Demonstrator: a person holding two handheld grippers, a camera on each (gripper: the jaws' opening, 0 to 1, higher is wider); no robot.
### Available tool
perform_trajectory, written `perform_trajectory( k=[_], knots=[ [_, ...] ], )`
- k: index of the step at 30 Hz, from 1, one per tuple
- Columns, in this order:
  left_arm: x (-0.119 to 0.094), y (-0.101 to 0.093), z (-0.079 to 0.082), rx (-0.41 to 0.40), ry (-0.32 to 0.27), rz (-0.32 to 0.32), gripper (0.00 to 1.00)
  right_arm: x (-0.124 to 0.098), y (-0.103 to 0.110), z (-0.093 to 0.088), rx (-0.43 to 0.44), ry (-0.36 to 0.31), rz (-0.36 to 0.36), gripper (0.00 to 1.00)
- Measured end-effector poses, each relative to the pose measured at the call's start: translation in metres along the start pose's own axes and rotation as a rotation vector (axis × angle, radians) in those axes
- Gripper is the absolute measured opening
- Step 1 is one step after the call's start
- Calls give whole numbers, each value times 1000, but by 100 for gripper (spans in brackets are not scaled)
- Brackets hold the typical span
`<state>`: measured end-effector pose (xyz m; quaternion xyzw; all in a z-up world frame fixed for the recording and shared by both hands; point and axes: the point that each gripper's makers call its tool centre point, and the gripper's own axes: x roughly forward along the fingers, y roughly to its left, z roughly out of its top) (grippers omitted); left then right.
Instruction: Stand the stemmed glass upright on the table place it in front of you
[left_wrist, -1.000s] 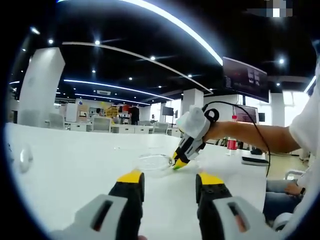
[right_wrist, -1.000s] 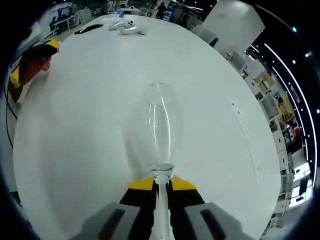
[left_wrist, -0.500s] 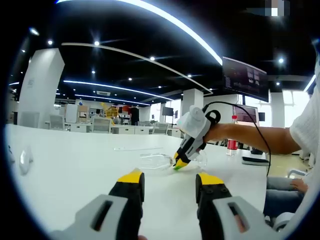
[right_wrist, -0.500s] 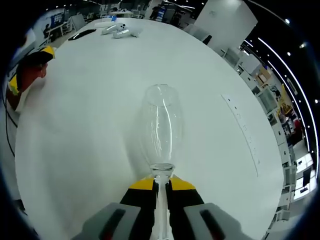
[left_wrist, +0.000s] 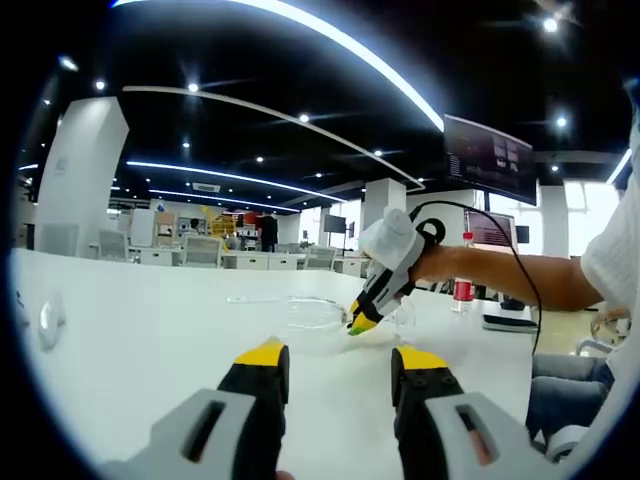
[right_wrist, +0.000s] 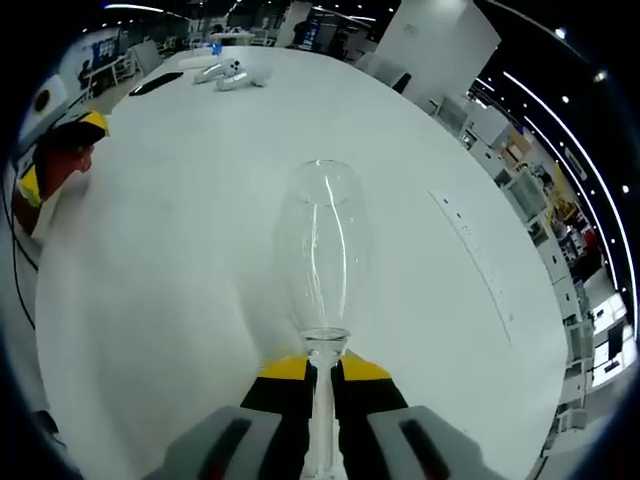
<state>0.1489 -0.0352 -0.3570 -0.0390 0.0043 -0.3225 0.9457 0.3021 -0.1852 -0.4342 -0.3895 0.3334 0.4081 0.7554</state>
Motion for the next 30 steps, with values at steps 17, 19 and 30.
perform_trajectory(
  k=[17, 19, 30],
  knots=[
    [0, -3, 0, -3, -3, -10, 41, -32, -7, 8, 77, -160, -86, 11],
    [0, -3, 0, -1, -4, -8, 41, -36, -7, 10, 94, -186, -92, 11],
    [-2, -5, 1, 1, -5, -9, 41, -60, -13, 29, 167, -341, -154, 11]
  ],
)
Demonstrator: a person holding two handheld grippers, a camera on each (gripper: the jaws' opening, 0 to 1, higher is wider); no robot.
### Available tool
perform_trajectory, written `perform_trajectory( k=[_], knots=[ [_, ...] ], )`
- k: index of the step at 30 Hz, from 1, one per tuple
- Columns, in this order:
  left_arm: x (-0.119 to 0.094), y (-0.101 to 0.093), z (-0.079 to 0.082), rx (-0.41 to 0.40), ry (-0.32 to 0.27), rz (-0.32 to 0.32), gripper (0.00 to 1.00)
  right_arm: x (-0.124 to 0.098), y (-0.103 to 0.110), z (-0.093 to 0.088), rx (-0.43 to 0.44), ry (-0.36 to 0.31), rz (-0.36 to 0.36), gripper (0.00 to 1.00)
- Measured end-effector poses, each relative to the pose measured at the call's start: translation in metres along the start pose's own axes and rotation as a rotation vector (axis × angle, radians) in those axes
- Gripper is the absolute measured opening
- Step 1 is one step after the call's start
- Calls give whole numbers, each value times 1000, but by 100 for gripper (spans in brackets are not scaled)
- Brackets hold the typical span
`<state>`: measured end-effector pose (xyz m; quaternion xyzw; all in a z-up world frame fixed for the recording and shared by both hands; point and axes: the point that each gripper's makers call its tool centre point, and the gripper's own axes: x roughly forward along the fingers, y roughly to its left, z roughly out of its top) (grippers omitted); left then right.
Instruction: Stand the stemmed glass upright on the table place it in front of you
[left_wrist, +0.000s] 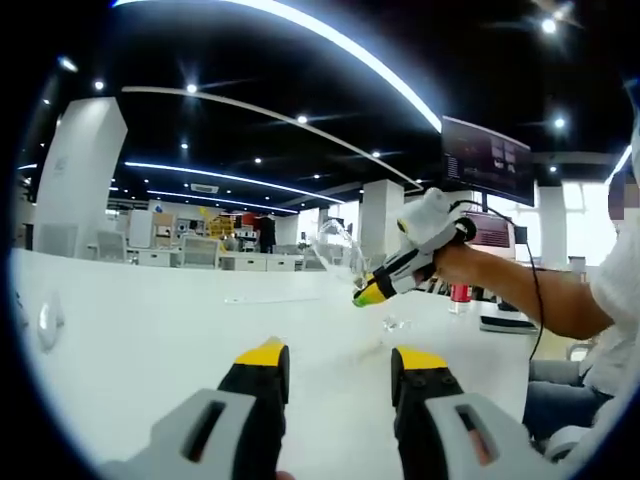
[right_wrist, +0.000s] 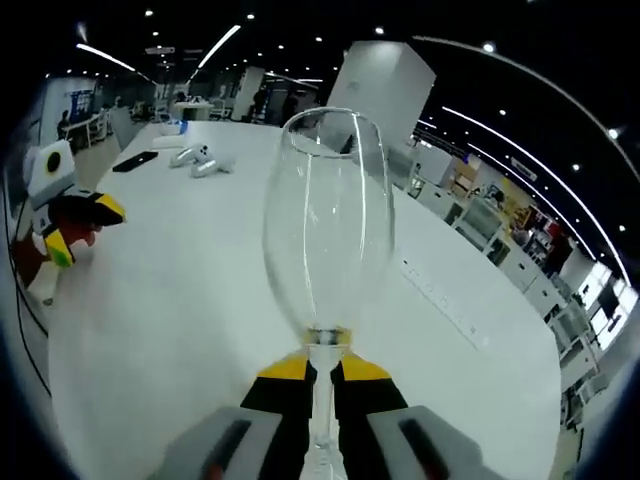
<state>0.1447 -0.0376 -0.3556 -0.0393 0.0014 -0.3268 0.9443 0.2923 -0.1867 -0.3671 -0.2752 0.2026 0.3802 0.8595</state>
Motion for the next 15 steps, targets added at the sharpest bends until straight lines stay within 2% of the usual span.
perform_trajectory(
  k=[1, 5, 15],
  knots=[
    [0, 0, 0, 0, 0, 0, 41, 0, 0, 1, 3, -6, -1, 11],
    [0, 0, -1, -3, 2, -1, 41, -5, 0, 15, 66, -113, -25, 11],
    [-1, 1, -2, 0, 3, -1, 41, -13, 1, 28, 147, -287, -76, 11]
  ],
)
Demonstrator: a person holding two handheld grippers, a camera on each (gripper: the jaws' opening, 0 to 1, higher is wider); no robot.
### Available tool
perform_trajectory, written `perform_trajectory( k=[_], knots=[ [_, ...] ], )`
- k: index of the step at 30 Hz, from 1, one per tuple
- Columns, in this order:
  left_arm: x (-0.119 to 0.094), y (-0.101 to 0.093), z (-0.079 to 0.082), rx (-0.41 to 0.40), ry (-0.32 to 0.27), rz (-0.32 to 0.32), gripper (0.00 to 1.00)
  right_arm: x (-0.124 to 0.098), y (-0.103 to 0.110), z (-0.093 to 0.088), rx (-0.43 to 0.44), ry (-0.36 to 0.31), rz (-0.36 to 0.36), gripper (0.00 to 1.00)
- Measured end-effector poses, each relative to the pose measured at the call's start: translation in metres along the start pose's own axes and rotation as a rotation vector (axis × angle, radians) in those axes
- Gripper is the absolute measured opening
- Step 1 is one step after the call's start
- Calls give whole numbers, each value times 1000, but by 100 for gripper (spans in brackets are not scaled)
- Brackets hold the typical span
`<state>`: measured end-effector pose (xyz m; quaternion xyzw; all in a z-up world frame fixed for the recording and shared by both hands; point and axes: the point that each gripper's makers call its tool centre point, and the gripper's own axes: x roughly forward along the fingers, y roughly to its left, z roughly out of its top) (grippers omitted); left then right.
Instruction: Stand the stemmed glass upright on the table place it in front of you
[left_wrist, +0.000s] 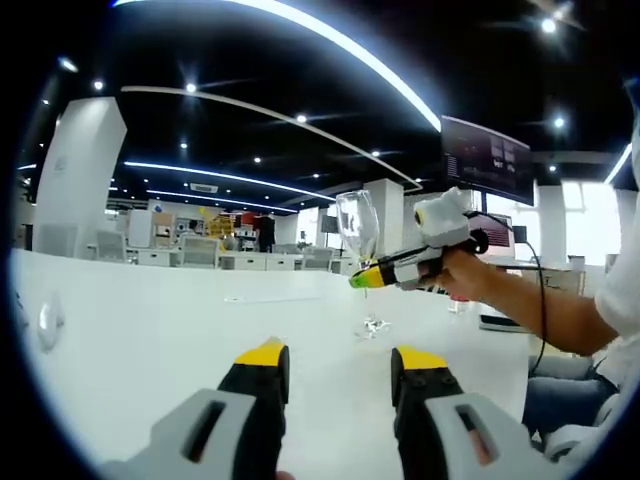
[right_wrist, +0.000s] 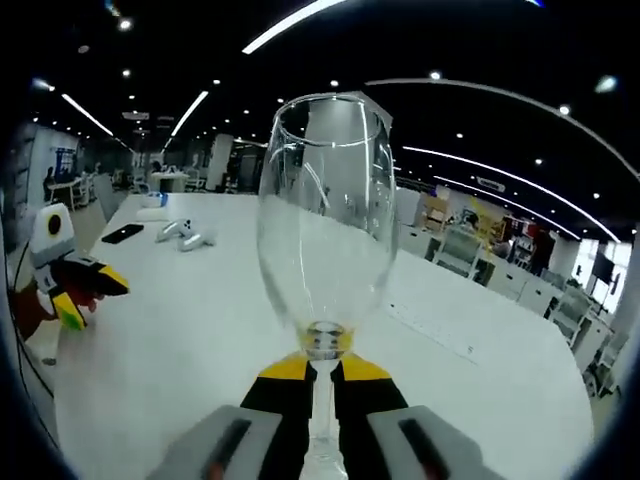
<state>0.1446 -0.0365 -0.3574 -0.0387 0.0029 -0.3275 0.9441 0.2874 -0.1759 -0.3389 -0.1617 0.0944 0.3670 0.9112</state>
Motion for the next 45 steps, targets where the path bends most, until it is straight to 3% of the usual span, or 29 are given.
perform_trajectory(
  k=[21, 45],
  knots=[
    [0, 6, -2, 5, 5, 5, 41, 2, 12, -3, 210, -162, -29, 11],
    [2, 5, 0, 6, 4, -4, 41, 6, 7, -21, 216, -163, -61, 11]
  ],
)
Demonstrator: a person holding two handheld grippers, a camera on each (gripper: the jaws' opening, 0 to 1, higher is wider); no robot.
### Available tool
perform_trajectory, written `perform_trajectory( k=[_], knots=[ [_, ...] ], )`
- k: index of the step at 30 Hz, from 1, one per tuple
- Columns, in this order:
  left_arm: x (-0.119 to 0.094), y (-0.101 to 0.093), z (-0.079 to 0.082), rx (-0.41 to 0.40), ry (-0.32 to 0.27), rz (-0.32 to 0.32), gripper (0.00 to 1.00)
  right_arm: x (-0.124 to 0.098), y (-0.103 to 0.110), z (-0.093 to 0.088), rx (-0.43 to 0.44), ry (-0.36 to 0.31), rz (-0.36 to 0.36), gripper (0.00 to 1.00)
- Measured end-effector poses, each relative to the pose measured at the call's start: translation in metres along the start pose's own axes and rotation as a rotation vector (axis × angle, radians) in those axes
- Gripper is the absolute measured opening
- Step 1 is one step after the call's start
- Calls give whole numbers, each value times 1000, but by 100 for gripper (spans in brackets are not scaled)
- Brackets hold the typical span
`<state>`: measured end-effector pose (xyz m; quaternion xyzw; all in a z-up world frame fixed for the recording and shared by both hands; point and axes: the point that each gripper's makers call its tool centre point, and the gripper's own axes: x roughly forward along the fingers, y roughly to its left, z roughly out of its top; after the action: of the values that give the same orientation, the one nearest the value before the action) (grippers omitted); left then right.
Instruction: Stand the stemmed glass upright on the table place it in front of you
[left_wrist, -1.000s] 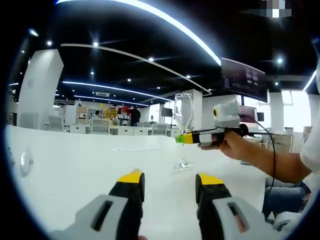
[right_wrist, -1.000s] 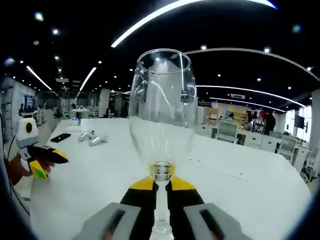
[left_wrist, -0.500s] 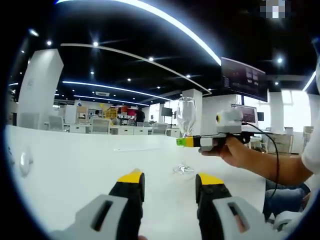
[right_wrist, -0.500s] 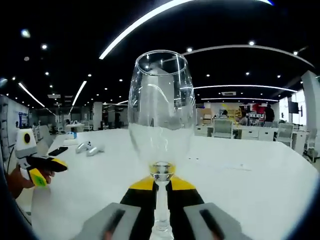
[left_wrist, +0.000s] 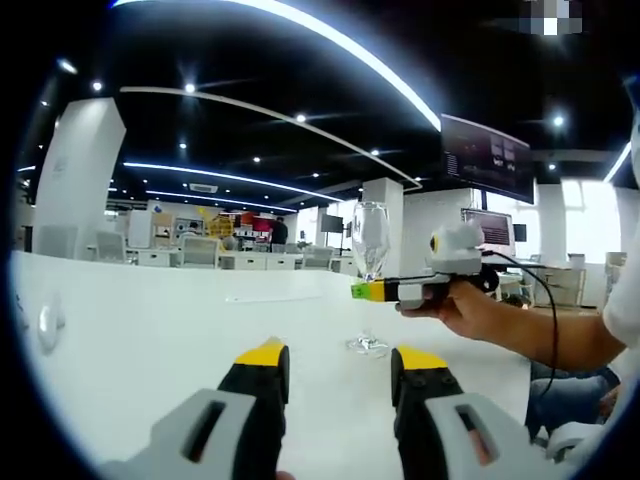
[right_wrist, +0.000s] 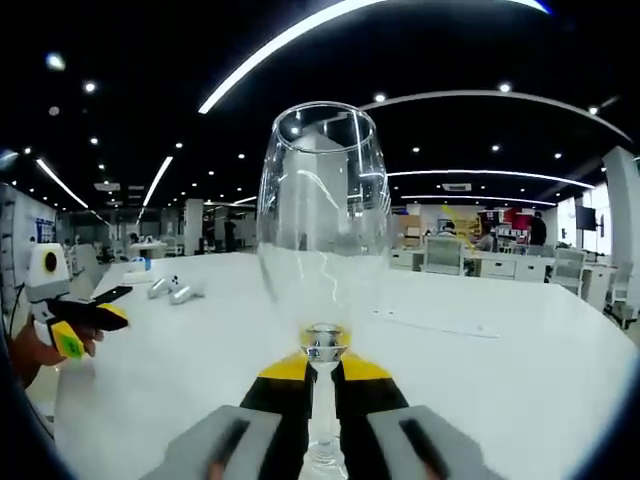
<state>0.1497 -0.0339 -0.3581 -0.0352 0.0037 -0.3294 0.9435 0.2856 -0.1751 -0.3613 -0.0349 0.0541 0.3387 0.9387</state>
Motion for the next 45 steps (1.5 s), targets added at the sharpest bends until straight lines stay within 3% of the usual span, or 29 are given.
perform_trajectory(
  k=[41, 45],
  knots=[
    [-4, 5, 2, 10, -8, 21, 41, -1, 0, -4, -32, -32, 7, 13],
    [-4, 5, 1, 9, -6, 22, 41, -1, 0, -8, -14, -20, -1, 26]
  ],
)
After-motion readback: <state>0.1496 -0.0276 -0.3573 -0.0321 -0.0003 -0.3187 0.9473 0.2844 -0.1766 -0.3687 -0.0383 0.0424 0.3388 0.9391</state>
